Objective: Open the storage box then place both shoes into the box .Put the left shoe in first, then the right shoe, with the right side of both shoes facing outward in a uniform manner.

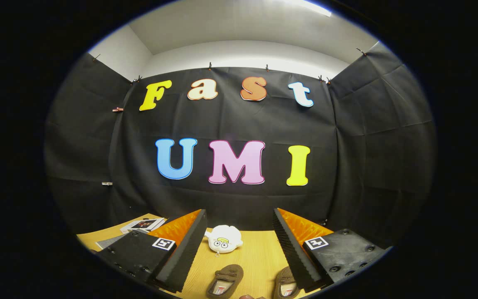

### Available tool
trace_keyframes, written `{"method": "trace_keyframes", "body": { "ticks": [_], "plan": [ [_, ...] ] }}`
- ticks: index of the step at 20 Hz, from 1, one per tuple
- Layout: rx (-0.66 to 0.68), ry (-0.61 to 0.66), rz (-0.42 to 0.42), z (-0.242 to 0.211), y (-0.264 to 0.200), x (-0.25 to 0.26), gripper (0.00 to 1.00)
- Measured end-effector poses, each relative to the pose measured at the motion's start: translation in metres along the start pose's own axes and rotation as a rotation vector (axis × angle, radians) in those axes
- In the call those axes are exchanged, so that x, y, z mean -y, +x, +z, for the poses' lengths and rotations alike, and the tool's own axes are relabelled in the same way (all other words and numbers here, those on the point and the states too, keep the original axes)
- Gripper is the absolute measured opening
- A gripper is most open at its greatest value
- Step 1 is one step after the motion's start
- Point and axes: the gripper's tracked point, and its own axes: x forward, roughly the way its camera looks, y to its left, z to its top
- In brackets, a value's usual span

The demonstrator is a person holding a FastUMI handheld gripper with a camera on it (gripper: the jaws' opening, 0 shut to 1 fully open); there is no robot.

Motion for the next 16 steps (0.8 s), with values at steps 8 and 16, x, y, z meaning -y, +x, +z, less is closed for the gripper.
{"method": "trace_keyframes", "body": {
  "ticks": [8, 16],
  "plan": [
    [-0.205, 0.032, 0.110, -0.058, 0.010, -0.031, 0.97],
    [-0.471, 0.211, 0.384, -0.128, 0.000, -0.100, 0.98]
  ]
}}
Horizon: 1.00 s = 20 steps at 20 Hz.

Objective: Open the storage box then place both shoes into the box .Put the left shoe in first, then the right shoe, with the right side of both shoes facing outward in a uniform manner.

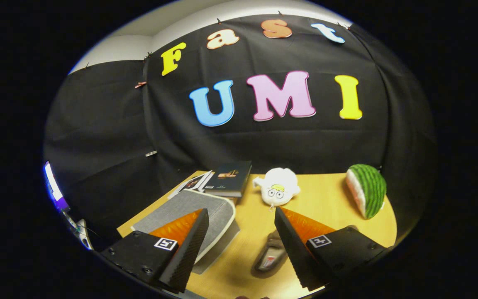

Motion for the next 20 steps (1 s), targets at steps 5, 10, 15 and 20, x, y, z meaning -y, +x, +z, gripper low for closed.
{"method": "trace_keyframes", "body": {
  "ticks": [5, 10, 15, 20],
  "plan": [
    [-0.120, 0.133, 0.167, -0.032, 0.012, -0.027, 0.98],
    [-0.279, 0.343, 0.272, -0.077, 0.031, -0.039, 0.98],
    [-0.427, 0.549, 0.386, -0.123, 0.042, -0.066, 0.98],
    [-0.525, 0.760, 0.463, -0.144, 0.052, -0.086, 0.98]
  ]
}}
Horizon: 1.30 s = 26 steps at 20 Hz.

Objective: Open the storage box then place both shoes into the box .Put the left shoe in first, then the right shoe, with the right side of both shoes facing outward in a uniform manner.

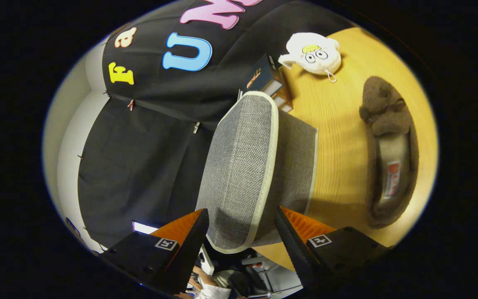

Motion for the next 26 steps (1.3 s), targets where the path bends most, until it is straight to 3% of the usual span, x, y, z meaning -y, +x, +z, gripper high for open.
{"method": "trace_keyframes", "body": {
  "ticks": [5, 7, 8, 14, 16, 17, 20, 22, 26],
  "plan": [
    [-0.077, 0.083, 0.025, -0.008, 0.010, -0.001, 0.95],
    [-0.081, 0.098, 0.035, -0.005, 0.011, -0.004, 0.78],
    [-0.090, 0.104, 0.030, -0.006, 0.011, -0.001, 0.65],
    [-0.148, 0.149, 0.028, -0.008, 0.005, -0.002, 0.53],
    [-0.160, 0.157, 0.040, -0.009, 0.003, -0.003, 0.39],
    [-0.162, 0.167, 0.059, -0.007, 0.002, -0.005, 0.38],
    [-0.147, 0.163, 0.073, -0.003, 0.002, -0.016, 0.12],
    [-0.127, 0.128, 0.069, -0.002, 0.002, -0.020, 0.06],
    [-0.091, 0.044, 0.009, 0.000, 0.002, -0.031, 0.05]
  ]
}}
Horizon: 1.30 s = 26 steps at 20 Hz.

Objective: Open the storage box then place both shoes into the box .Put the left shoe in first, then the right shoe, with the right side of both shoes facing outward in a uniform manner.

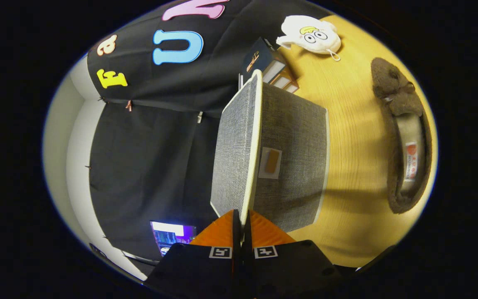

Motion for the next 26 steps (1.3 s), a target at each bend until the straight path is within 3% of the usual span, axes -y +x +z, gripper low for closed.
{"method": "trace_keyframes", "body": {
  "ticks": [11, 13, 19, 26],
  "plan": [
    [0.051, -0.120, 0.020, -0.002, 0.015, -0.095, 0.05],
    [0.059, -0.127, 0.055, -0.004, 0.027, -0.121, 0.05],
    [0.050, -0.218, 0.121, -0.016, 0.082, -0.189, 0.05],
    [0.016, -0.214, 0.141, -0.020, 0.163, -0.221, 0.05]
  ]
}}
